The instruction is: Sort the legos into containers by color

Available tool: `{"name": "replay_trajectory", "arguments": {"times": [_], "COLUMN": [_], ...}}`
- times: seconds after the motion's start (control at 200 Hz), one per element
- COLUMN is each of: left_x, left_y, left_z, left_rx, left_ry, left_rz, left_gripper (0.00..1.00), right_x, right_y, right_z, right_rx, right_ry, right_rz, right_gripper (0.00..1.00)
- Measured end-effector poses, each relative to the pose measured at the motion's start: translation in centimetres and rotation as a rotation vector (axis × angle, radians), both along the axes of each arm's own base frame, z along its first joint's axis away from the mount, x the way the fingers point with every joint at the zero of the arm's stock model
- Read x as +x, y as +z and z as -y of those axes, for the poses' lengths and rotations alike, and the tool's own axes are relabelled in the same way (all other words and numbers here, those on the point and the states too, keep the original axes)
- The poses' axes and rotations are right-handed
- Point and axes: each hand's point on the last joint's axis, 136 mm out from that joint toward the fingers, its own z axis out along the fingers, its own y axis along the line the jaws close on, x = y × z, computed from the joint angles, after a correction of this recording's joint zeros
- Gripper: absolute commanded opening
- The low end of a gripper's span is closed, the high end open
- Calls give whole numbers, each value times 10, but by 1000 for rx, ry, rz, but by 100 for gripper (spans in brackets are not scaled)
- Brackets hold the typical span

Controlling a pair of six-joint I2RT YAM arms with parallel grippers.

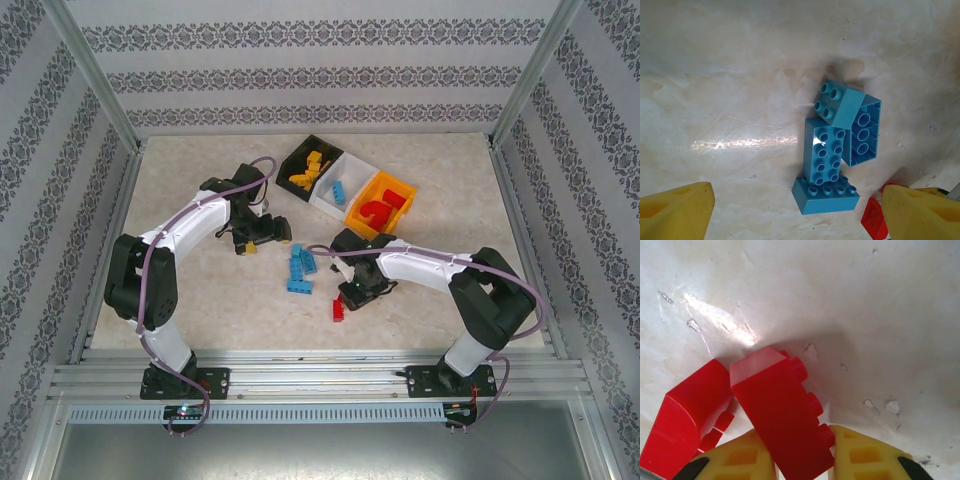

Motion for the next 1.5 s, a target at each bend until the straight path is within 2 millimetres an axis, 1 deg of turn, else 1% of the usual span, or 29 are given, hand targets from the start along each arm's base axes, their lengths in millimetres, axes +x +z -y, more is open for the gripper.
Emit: {"name": "replay_trajectory", "arguments": {"times": [0.125, 0.19, 0.25, 0.36, 0.44, 0.495, 0.56, 0.605, 0.664, 0.734, 0.819, 0.899, 0.949, 1.054, 1.169, 1.294, 1.439, 1.499], "left_x": [0, 0, 0, 2, 5, 6, 8, 9, 8, 5, -4, -14, -20, -32, -39, -46, -54, -59], "left_y": [0, 0, 0, 3, 6, 9, 13, 15, 19, 24, 28, 31, 32, 35, 36, 31, 26, 25], "left_z": [0, 0, 0, 1, 2, 4, 7, 10, 18, 31, 50, 67, 77, 92, 105, 113, 123, 126], "left_rx": [0, 0, 0, -4, -7, -11, -14, -16, -19, -24, -35, -52, -61, -83, -98, -102, -95, -90], "left_ry": [0, 0, 0, -1, -6, -17, -36, -57, -90, -145, -221, -288, -324, -383, -424, -454, -495, -511], "left_rz": [0, 0, 0, 8, 20, 31, 48, 61, 79, 98, 116, 125, 128, 130, 129, 109, 89, 78], "left_gripper": [87, 87, 87, 87, 87, 87, 88, 88, 88, 89, 91, 99, 100, 100, 100, 100, 100, 100], "right_x": [5, 11, 21, 57, 90, 112, 135, 151, 170, 192, 214, 225, 230, 246, 250, 251, 249, 246], "right_y": [6, 16, 30, 66, 96, 113, 127, 132, 132, 122, 100, 79, 68, 73, 72, 71, 70, 74], "right_z": [1, 4, 7, 17, 30, 40, 53, 62, 73, 84, 95, 99, 100, 96, 95, 95, 97, 98], "right_rx": [4, 22, 52, 136, 201, 239, 273, 289, 301, 296, 274, 253, 245, 265, 269, 269, 266, 269], "right_ry": [-7, -24, -56, -159, -248, -305, -365, -403, -445, -488, -527, -544, -549, -548, -551, -558, -564, -563], "right_rz": [34, 56, 90, 179, 250, 292, 330, 348, 355, 344, 312, 277, 259, 285, 291, 289, 299, 308], "right_gripper": [22, 21, 21, 22, 22, 22, 23, 22, 22, 22, 22, 24, 25, 29, 37, 43, 45, 46]}}
